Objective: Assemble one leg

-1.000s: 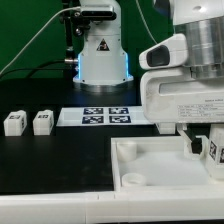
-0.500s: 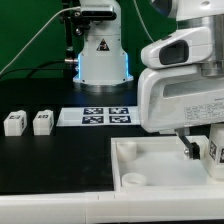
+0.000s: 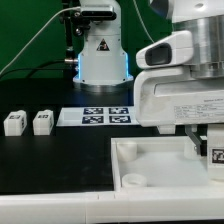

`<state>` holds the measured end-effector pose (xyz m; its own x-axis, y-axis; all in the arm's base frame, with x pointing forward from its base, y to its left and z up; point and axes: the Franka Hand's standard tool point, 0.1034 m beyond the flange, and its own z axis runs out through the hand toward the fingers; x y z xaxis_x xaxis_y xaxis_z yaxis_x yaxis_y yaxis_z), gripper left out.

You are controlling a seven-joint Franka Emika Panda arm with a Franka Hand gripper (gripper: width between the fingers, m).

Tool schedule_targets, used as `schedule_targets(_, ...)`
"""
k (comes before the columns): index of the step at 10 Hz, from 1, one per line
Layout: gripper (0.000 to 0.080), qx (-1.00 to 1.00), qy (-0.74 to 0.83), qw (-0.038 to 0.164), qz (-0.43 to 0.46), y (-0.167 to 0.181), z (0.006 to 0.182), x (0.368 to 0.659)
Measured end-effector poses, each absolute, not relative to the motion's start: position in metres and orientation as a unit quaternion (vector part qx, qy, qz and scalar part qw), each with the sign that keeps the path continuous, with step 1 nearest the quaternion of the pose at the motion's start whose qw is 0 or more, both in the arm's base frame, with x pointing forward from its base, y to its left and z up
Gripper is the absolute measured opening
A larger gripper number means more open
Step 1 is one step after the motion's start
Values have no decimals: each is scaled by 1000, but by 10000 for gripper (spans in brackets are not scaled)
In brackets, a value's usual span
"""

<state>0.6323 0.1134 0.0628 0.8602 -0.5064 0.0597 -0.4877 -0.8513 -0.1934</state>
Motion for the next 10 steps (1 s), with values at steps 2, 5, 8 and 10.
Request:
schedule_targets(2,289,-904,412,104,-46,111,62,630)
schedule_targets(5,290,-779,612,137,-14,112,61,626)
schedule_targets(8,288,-691,708,143,9,119,60,623)
schedule_targets(10,282,-732,667,142,1,119,60,623)
